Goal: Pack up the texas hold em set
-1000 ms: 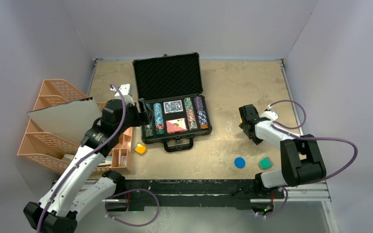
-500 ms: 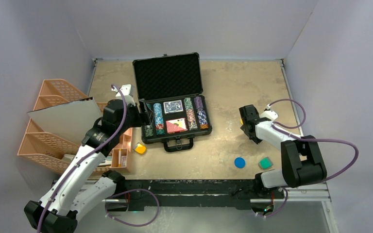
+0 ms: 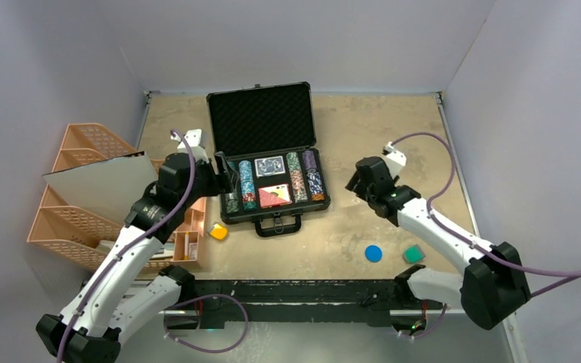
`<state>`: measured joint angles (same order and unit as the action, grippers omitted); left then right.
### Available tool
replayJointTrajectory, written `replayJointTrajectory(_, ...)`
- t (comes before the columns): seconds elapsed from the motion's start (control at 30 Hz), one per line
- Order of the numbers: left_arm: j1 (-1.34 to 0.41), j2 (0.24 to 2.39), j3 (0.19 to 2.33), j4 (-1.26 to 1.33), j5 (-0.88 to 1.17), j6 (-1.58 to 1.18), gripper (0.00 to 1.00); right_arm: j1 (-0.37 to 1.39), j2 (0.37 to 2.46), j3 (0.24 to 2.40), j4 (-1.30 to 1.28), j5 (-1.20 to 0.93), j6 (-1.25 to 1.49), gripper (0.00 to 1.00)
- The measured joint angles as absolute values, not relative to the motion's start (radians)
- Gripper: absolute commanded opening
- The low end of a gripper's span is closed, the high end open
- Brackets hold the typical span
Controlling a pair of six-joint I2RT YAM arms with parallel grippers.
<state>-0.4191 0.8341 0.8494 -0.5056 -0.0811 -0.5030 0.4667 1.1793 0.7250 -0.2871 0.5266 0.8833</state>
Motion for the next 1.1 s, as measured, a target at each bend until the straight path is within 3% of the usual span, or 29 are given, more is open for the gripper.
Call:
replayJointTrajectory(0.2,-0.419,0.833,0.943,-0.509,-0.083,-0.494,0.68,0.672,1.242,0.785,-0.11,0.394,0.782,0.64)
replayJointTrajectory(0.5,-0.419,0.832,1.038,-0.502,-0.105,-0.466,0.69,0.957,1.579,1.085,-0.024,0.372,0.658,0.64)
replayJointTrajectory(0.8,-0.419,0.843,1.034,-0.499,-0.145,-0.434,0.69,1.019,1.862,1.363,-0.178,0.445,0.618,0.66)
replayJointTrajectory(1.1,-0.412,0.857,1.021,-0.503,-0.152,-0.422,0.69,1.034,1.944,1.481,-0.372,0.501,0.634,0.67)
